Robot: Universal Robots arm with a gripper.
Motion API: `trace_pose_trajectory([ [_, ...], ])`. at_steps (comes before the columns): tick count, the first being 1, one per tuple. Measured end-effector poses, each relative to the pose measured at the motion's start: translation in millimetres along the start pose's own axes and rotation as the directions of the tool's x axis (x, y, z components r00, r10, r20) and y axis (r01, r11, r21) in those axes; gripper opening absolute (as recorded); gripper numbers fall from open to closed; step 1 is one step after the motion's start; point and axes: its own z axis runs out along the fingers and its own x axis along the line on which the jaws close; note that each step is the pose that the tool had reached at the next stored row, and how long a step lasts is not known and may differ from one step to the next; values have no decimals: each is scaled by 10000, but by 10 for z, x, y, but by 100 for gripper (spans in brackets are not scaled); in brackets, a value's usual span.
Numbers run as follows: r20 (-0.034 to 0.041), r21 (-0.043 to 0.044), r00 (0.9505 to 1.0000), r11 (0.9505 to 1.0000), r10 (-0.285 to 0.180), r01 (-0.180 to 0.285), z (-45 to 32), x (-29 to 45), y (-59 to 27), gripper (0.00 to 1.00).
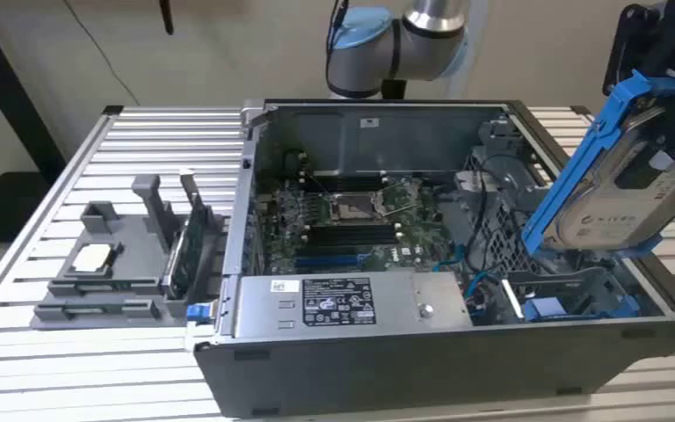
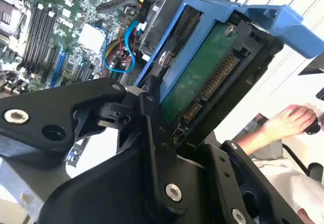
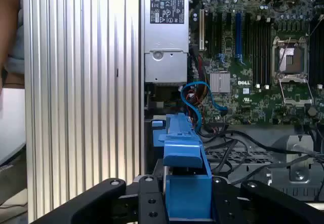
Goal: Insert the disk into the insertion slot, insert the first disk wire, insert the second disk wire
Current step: 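Insert the disk into the insertion slot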
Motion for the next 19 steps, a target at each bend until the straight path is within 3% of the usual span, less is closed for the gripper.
trace_pose_trajectory([
  [9,0,0,10000,10000,0,0,6,0,0,33],
  [19,1,0,10000,10000,0,0,101,-2,-33,33],
])
